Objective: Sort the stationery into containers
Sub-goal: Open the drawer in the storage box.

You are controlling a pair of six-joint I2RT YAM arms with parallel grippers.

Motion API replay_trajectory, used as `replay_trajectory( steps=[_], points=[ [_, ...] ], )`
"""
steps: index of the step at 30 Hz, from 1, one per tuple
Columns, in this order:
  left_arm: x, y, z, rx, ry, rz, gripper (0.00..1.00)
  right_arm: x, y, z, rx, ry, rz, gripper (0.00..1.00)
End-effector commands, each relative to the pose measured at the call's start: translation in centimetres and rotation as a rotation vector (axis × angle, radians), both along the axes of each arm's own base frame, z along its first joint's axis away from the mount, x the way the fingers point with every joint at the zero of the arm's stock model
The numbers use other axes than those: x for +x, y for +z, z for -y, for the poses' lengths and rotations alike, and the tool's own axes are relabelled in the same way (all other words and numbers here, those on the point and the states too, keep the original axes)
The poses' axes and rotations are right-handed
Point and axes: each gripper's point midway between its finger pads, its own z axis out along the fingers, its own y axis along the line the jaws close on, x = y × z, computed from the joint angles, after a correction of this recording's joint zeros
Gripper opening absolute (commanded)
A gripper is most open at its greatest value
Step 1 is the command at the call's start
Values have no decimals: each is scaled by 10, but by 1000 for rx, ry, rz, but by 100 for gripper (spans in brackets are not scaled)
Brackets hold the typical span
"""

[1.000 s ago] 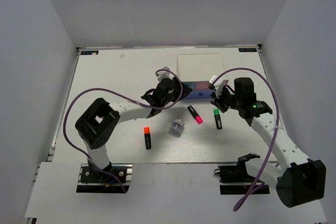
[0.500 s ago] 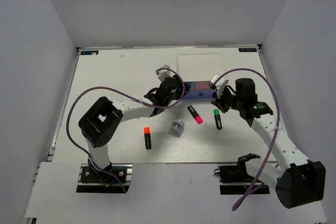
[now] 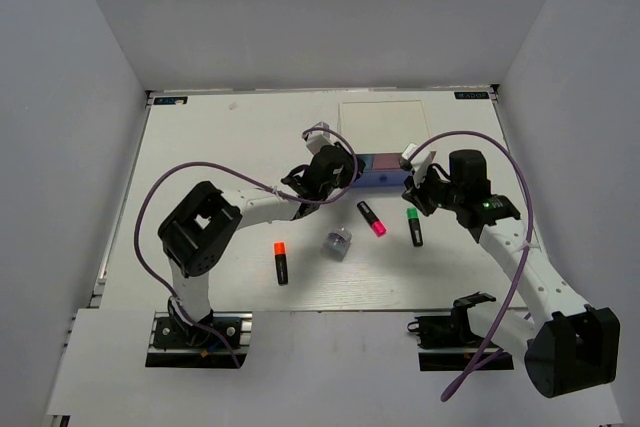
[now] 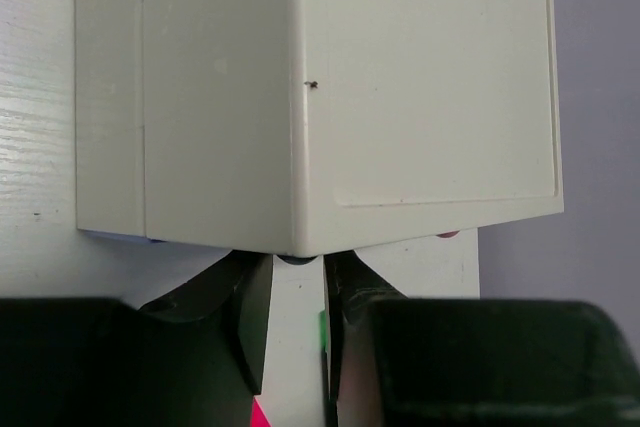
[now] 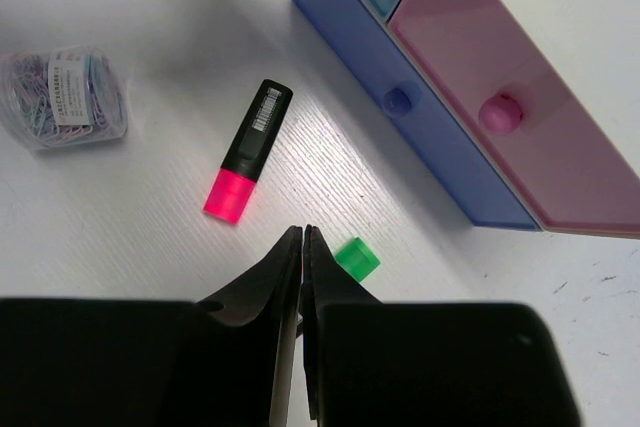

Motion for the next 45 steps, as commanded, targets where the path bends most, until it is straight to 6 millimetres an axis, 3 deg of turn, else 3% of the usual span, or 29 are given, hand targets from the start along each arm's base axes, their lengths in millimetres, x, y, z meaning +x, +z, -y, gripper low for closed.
replay_trajectory(
  steps=[1,6,13,21,25,33,37,41,45],
  points=[
    [6,18,5,-16,4,33,19,1,8,0,28,-6,30,9],
    [-7,9,4,-20,-39,13,8,0,5,0,25,-1,27,11],
    [-47,0,5,-14,-143,-17,7,2,4,-1,30,-5,25,22],
    [-80,-8,10,6,-234,-51,6,10,7,-3,32,-10,27,24],
    [-95,-20,9,26,-251,-80,6,12,6,-4,33,-6,19,28],
    [-112,-17,16,29,-296,-93,6,12,5,-8,25,5,23,35],
    [-114,-18,13,31,-296,-94,6,34,8,-2,0,-34,62,36],
    [-114,-18,13,31,-296,-94,6,61,0,-3,-46,-43,41,26],
    [-112,-9,13,20,-288,-79,6,82,4,-9,-50,-36,42,22]
  ],
)
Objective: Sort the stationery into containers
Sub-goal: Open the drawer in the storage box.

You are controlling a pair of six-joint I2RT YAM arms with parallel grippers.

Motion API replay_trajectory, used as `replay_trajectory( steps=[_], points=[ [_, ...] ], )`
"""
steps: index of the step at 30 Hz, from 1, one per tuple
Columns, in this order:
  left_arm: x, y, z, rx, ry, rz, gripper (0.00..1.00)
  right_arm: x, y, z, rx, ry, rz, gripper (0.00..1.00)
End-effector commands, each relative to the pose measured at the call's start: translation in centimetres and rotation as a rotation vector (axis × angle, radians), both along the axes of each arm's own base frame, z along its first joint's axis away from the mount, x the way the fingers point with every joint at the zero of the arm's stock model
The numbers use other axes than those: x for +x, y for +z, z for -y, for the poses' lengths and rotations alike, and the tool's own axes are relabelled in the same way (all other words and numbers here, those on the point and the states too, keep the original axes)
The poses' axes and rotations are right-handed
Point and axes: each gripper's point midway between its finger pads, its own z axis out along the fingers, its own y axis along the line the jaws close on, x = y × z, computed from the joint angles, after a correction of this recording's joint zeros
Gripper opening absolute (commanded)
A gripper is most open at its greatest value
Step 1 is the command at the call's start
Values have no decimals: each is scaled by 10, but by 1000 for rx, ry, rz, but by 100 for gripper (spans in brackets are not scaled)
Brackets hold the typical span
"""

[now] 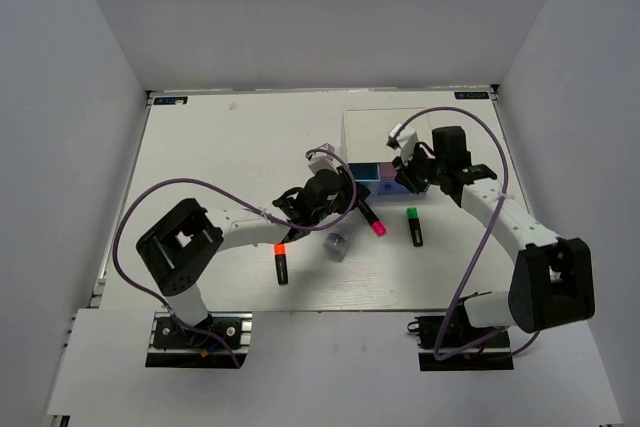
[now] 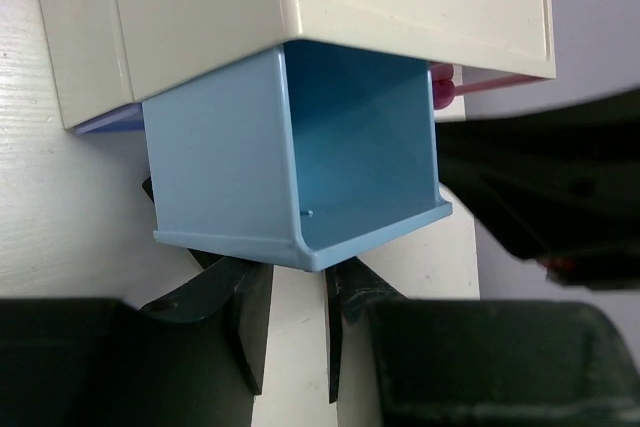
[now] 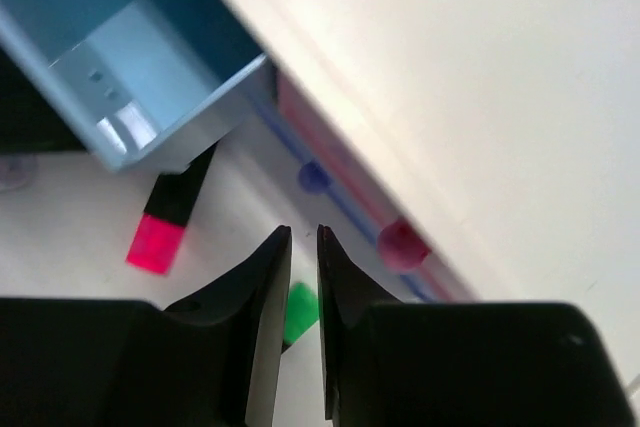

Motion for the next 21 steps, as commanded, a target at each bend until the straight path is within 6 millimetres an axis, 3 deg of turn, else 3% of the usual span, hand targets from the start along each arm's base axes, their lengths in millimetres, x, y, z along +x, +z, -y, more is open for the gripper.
replay_trajectory(
  steps=[1,8,21],
  points=[
    [-32,-10,1,42,-100,-50,6,31,24,-5,7,-3,92,22],
    [-33,-7,-3,44,-92,-47,6,57,30,-12,8,-21,91,21],
    [-39,-3,1,32,-118,-48,6,83,27,-8,-19,-74,113,20]
  ],
)
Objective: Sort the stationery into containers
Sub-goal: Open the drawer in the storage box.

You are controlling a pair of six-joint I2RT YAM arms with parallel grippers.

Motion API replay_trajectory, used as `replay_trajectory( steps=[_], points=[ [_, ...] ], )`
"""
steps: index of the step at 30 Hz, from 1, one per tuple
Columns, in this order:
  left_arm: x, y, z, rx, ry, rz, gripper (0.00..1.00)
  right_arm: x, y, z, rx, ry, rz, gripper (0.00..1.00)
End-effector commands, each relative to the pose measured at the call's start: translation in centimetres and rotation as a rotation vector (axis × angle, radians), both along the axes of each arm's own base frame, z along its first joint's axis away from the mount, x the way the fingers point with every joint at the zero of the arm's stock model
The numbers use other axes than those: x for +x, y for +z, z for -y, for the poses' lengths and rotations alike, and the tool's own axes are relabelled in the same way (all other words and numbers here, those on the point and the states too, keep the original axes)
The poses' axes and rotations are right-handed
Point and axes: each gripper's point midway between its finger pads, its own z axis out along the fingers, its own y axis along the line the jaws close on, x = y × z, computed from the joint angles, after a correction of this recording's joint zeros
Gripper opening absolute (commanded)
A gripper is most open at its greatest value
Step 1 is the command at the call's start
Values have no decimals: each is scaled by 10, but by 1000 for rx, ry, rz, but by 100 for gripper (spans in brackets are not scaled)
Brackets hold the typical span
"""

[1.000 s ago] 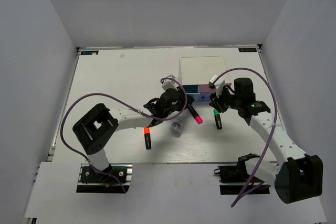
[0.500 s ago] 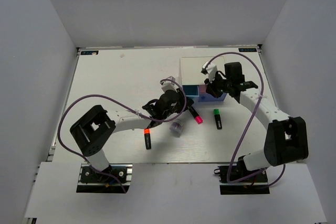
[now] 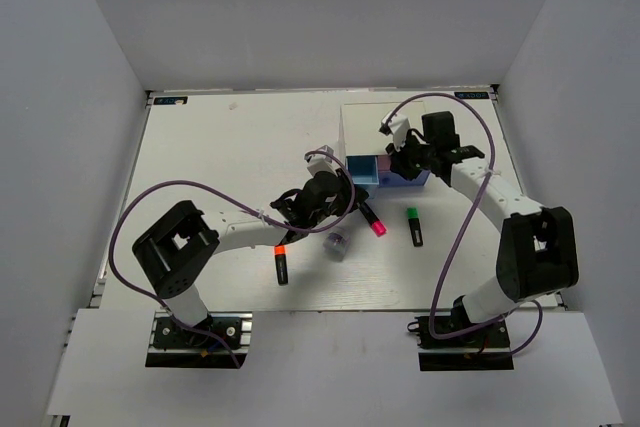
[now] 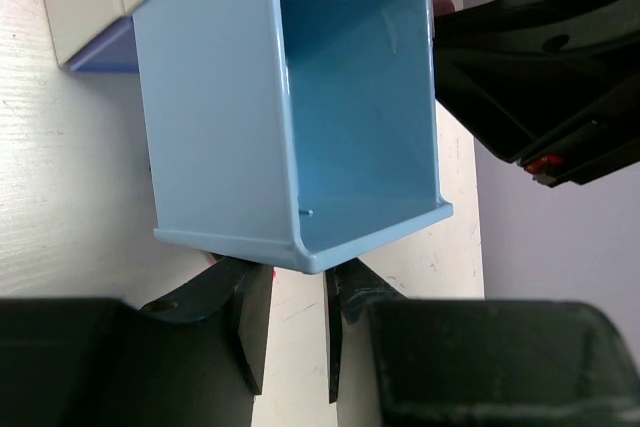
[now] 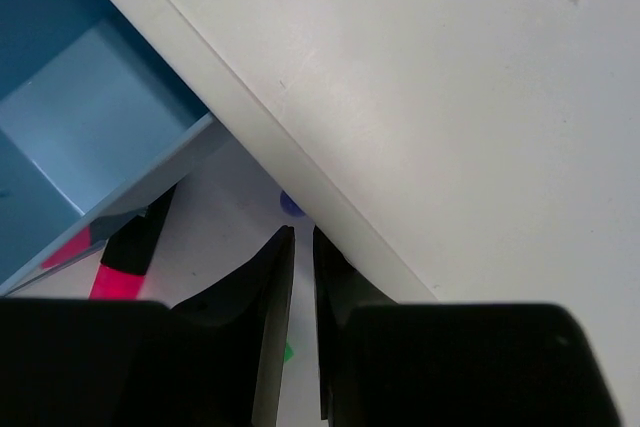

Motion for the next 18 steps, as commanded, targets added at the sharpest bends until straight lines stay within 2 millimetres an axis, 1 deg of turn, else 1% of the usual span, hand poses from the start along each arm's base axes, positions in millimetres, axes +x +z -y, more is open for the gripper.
replay_trajectory(
  steps=[1,2,3,7,9,11,12,13,14,15,16,17,18],
  points=[
    [-31,-2,5,21,-107,-37,6,39,32,2,1,-48,154,20],
    [-32,-2,6,18,-116,-41,6,40,28,4,-6,-57,146,20],
    [-32,-2,6,18,-116,-41,6,43,31,5,-10,-62,161,20],
    [-32,-2,6,18,-116,-41,6,46,26,6,-21,-71,154,20],
    [-32,-2,6,18,-116,-41,6,48,28,6,-21,-71,163,20],
    [-32,-2,6,18,-116,-41,9,49,29,4,-15,-64,162,20],
    [-32,-2,6,18,-116,-41,12,48,30,1,-7,-49,161,20],
    [-32,1,7,17,-116,-40,25,46,32,1,-2,-42,157,21],
    [-32,0,6,24,-120,-33,32,40,31,-2,10,-18,141,23],
    [-29,8,7,18,-109,-21,38,38,32,-3,12,-9,145,27],
    [-29,6,5,33,-114,-19,51,33,32,-3,16,0,143,29],
    [-28,11,4,26,-103,-8,54,28,31,-5,27,18,132,36],
    [-26,12,3,34,-93,-8,58,23,27,-4,26,25,125,39]
  ],
)
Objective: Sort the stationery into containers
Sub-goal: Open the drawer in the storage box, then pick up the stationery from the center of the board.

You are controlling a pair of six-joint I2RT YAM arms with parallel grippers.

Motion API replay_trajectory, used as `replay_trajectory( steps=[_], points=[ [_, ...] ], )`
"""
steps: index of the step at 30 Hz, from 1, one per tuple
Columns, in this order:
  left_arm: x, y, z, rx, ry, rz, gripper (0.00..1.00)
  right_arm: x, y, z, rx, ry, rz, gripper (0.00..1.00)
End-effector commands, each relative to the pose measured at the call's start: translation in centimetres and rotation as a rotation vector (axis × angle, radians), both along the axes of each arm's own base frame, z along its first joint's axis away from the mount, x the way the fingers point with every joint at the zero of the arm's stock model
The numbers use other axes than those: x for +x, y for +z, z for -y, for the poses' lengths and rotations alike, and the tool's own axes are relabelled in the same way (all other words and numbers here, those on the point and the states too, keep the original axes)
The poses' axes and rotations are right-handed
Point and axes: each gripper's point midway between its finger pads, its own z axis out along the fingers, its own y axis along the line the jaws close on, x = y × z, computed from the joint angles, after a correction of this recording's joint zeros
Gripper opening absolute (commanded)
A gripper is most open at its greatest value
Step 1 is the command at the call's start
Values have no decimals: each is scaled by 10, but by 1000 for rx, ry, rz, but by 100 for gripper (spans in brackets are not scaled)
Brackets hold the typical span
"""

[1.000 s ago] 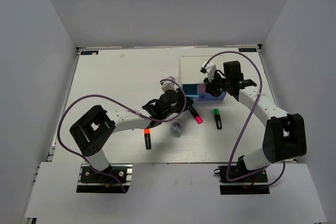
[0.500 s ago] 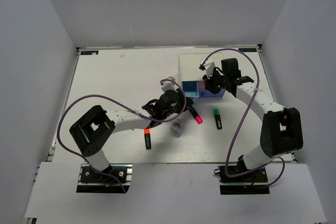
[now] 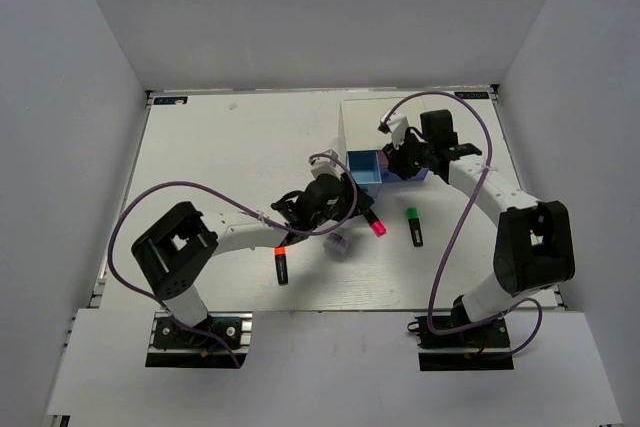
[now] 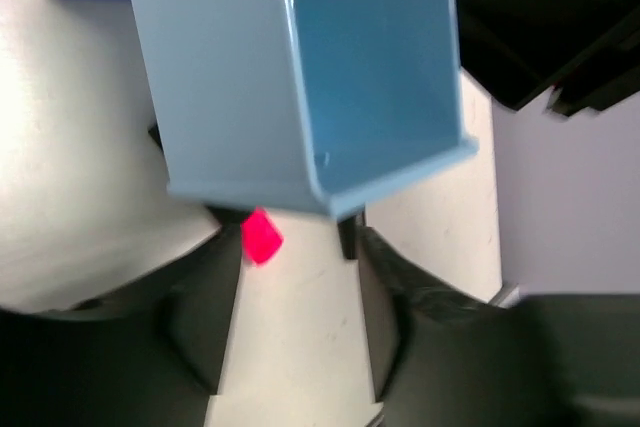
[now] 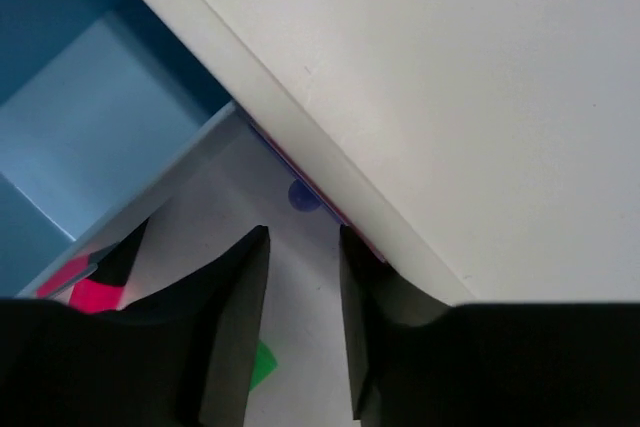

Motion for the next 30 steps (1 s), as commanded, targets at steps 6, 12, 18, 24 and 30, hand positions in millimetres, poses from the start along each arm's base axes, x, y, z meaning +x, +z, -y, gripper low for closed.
replay_trajectory(
  steps=[6,12,18,24,30],
  points=[
    [-21,25,-5,9,-65,26,70,-17,32,-3,52,67,108,62],
    [-32,36,-16,17,-97,43,71,-50,27,3,51,99,90,69],
    [-59,57,-59,53,-102,55,71,-77,47,18,33,89,200,72],
    [-76,66,-150,59,132,45,93,-114,56,10,100,182,253,90],
    [-97,82,-202,-68,242,85,99,-200,56,-33,282,580,89,74]
  ],
)
